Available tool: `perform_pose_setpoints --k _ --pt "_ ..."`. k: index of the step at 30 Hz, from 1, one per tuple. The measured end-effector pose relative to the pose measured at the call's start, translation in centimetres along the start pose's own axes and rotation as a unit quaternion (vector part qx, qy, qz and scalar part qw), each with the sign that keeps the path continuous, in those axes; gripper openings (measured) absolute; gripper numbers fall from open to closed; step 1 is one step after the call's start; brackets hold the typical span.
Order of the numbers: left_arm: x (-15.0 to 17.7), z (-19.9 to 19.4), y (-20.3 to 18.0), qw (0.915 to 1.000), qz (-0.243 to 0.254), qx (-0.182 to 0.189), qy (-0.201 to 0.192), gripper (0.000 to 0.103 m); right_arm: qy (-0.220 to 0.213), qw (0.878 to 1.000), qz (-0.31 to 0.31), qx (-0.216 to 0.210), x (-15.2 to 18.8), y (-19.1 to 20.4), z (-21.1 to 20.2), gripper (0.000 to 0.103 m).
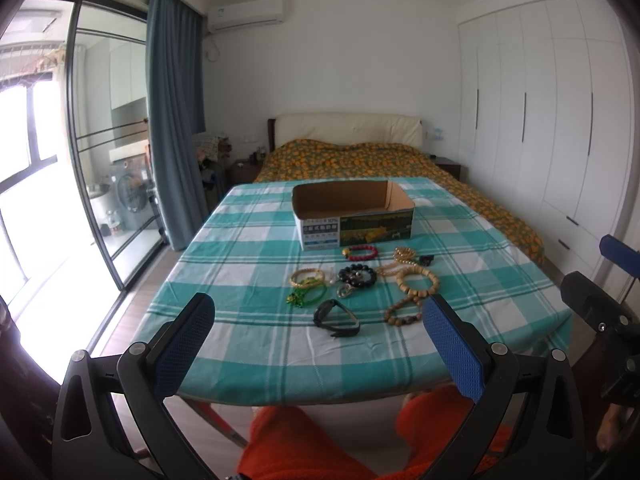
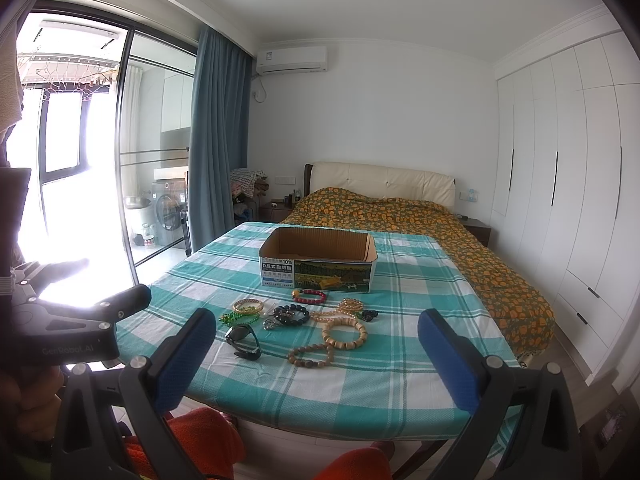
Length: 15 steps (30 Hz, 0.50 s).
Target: Organize jewelry
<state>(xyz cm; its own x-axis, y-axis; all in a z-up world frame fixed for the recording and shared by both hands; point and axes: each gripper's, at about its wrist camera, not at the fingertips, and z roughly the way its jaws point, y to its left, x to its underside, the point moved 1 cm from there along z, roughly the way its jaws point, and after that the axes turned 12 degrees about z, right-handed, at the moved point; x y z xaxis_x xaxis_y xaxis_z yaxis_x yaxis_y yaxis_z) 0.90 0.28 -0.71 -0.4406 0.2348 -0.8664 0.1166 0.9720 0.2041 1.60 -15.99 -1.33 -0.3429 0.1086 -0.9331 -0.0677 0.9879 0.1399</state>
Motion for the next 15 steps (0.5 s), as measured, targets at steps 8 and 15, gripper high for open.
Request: perform_pose_setpoints --k 8,15 --pt "0.02 -0.01 -0.01 1.0000 0.000 0.000 0.000 0.103 0.001 1.000 0.000 0.000 0.11 0.23 0.02 0.103" --pt "0.07 -0.04 -0.02 1.0000 0.000 0.000 0.000 0.103 0.001 1.000 0.000 0.000 0.08 0.21 0.01 0.103"
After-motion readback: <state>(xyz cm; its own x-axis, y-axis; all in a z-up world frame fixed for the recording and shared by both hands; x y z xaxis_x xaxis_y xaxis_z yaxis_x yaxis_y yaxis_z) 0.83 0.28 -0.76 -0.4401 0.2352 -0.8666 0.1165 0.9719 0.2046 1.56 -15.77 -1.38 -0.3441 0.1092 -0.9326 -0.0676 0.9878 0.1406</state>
